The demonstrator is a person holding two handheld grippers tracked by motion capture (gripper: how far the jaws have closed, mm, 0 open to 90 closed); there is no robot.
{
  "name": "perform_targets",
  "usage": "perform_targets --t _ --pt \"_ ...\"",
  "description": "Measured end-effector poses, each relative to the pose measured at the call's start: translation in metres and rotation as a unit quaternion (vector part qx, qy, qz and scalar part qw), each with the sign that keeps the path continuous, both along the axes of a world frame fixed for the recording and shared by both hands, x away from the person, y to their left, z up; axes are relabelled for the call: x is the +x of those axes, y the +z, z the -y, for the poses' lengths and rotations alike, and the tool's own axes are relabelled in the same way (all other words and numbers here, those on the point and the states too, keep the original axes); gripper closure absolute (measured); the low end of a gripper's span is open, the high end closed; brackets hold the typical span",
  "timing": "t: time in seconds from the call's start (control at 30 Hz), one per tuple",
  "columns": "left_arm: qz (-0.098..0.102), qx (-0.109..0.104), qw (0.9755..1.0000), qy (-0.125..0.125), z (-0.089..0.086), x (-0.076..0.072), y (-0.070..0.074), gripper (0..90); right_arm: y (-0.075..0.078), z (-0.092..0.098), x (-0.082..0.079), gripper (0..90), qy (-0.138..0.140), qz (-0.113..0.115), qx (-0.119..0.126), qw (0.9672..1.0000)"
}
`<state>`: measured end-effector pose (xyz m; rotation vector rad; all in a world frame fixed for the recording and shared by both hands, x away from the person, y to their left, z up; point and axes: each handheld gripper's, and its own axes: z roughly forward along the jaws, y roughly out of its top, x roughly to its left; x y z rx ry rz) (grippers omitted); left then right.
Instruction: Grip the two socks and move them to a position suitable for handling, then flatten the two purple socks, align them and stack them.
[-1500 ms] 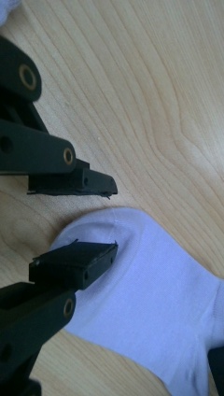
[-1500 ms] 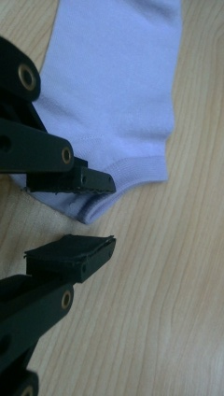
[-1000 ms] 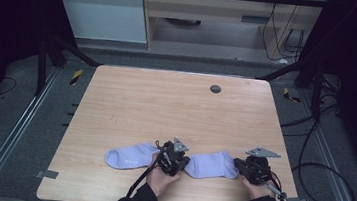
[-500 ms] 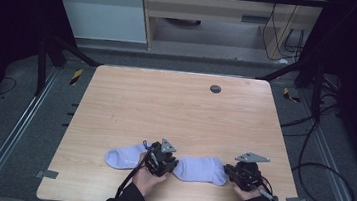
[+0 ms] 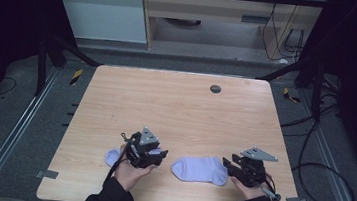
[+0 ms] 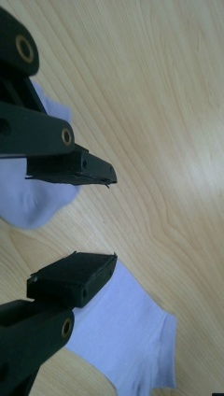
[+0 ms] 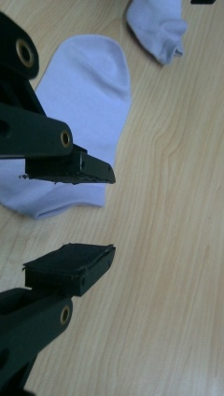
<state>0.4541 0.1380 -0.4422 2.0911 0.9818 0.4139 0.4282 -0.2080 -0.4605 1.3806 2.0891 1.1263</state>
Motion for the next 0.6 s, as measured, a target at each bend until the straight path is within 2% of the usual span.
perform_targets --t 0.13,0.3,0.5,0.6 --pt "0.003 -0.011 0.9998 0.018 -0.024 -0.001 0.005 48.4 0.005 -0.007 0.002 51.5 0.004 0.006 0.0 1.0" --pt "0.01 -0.014 0.9989 0.044 -0.057 -0.004 0.006 46.2 0.01 -0.016 0.005 46.7 0.007 0.012 0.005 0.9999" --pt "0.008 -0.027 0.9963 0.081 -0.095 -0.009 0.002 45.2 0.013 -0.032 0.009 44.3 0.019 0.012 0.004 0.9997" --pt "0.005 -0.027 0.9947 0.099 -0.111 -0.009 0.0 45.1 0.015 -0.041 0.013 44.4 0.027 0.012 0.008 0.9995"
